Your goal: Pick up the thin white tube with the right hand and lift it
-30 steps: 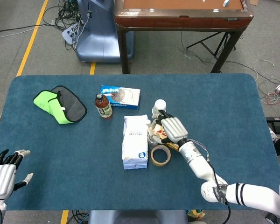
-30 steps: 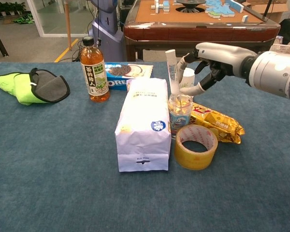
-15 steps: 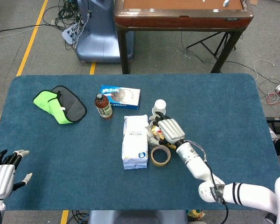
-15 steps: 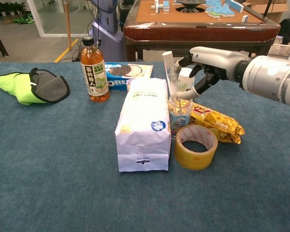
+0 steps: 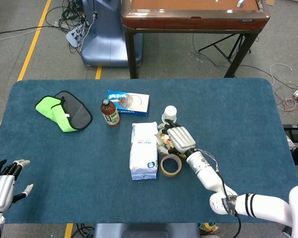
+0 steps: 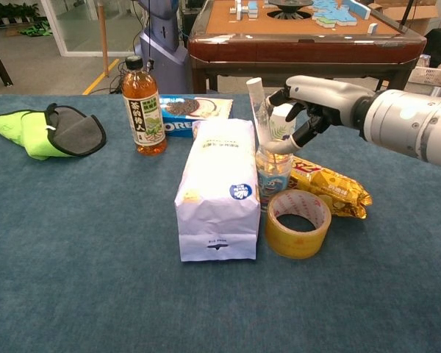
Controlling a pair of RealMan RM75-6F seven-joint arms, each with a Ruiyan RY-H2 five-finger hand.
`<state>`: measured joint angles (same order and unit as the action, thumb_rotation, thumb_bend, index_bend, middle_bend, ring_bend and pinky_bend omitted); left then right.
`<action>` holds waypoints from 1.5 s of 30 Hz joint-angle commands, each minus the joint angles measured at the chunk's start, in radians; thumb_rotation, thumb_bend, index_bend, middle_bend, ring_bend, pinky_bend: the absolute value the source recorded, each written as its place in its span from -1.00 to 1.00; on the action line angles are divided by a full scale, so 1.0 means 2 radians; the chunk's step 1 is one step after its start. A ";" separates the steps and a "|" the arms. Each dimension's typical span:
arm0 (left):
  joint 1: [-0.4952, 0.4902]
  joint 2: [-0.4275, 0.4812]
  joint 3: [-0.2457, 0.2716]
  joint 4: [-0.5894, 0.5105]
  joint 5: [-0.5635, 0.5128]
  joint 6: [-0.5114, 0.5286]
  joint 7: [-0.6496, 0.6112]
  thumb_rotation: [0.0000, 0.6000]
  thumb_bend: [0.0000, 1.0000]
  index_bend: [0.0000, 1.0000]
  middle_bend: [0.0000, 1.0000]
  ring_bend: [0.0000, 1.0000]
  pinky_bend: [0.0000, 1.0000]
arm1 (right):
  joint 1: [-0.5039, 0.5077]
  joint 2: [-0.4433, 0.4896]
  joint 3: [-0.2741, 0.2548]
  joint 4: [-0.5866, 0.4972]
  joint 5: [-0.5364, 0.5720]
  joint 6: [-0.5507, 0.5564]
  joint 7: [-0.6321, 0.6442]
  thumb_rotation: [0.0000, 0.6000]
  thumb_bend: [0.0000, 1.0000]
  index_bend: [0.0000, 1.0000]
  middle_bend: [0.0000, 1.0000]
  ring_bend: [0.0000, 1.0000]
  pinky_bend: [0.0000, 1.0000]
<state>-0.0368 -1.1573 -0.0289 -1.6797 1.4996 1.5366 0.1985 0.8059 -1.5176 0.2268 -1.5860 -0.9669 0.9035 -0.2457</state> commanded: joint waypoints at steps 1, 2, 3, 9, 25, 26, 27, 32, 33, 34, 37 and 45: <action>0.000 0.000 0.000 0.001 0.000 0.000 0.000 1.00 -0.52 -0.51 -0.53 -0.41 -0.84 | 0.001 -0.001 0.000 0.001 0.001 0.000 -0.001 1.00 -0.18 -0.08 -0.56 -0.86 -0.65; 0.000 0.000 0.000 0.001 0.000 0.000 0.000 1.00 -0.52 -0.51 -0.53 -0.41 -0.84 | 0.001 -0.001 0.000 0.001 0.001 0.000 -0.001 1.00 -0.18 -0.08 -0.56 -0.86 -0.65; 0.000 -0.001 0.000 0.001 0.000 0.000 -0.001 1.00 -0.52 -0.51 -0.53 -0.41 -0.84 | 0.001 -0.001 0.000 0.002 0.002 0.000 -0.001 1.00 -0.17 -0.07 -0.56 -0.86 -0.65; 0.000 -0.001 0.000 0.003 -0.001 0.000 -0.002 1.00 -0.52 -0.51 -0.55 -0.41 -0.84 | 0.003 -0.004 -0.001 0.005 0.004 0.001 -0.002 1.00 -0.14 -0.05 -0.53 -0.85 -0.65; 0.002 -0.001 -0.001 0.006 -0.004 0.001 -0.006 1.00 -0.52 -0.51 -0.55 -0.41 -0.84 | -0.009 0.009 0.003 -0.018 -0.010 0.023 0.011 1.00 0.08 0.18 -0.38 -0.76 -0.65; 0.002 -0.001 -0.001 0.005 -0.003 0.001 -0.006 1.00 -0.52 -0.51 -0.55 -0.41 -0.84 | -0.012 0.015 0.003 -0.025 -0.017 0.028 0.016 1.00 0.08 0.19 -0.37 -0.76 -0.65; 0.002 -0.001 -0.001 0.005 -0.003 0.001 -0.006 1.00 -0.52 -0.51 -0.55 -0.41 -0.84 | -0.016 0.020 0.003 -0.030 -0.023 0.032 0.020 1.00 0.08 0.19 -0.37 -0.75 -0.65; 0.002 0.001 -0.001 0.002 -0.002 0.002 -0.004 1.00 -0.52 -0.51 -0.55 -0.41 -0.84 | -0.037 0.053 0.007 -0.065 -0.054 0.053 0.052 1.00 0.08 0.20 -0.36 -0.75 -0.65; 0.002 0.001 -0.001 0.001 -0.001 0.002 -0.003 1.00 -0.52 -0.51 -0.55 -0.41 -0.84 | -0.041 0.060 0.007 -0.072 -0.060 0.058 0.057 1.00 0.08 0.20 -0.36 -0.75 -0.65; 0.001 0.001 -0.001 0.000 -0.001 0.002 -0.002 1.00 -0.52 -0.51 -0.55 -0.41 -0.84 | -0.045 0.067 0.008 -0.078 -0.067 0.063 0.061 1.00 0.08 0.21 -0.35 -0.74 -0.65; 0.000 0.001 -0.002 -0.002 0.001 0.001 0.000 1.00 -0.52 -0.51 -0.55 -0.41 -0.84 | -0.058 0.089 0.009 -0.095 -0.086 0.081 0.069 1.00 0.08 0.21 -0.35 -0.74 -0.65; -0.005 -0.001 -0.002 -0.007 0.006 -0.003 0.007 1.00 -0.52 -0.51 -0.55 -0.41 -0.84 | -0.082 0.124 0.006 -0.109 -0.118 0.124 0.046 1.00 0.08 0.22 -0.35 -0.74 -0.65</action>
<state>-0.0470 -1.1595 -0.0328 -1.6936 1.5109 1.5307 0.2125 0.6514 -1.2777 0.2413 -1.8012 -1.1909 1.1389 -0.1390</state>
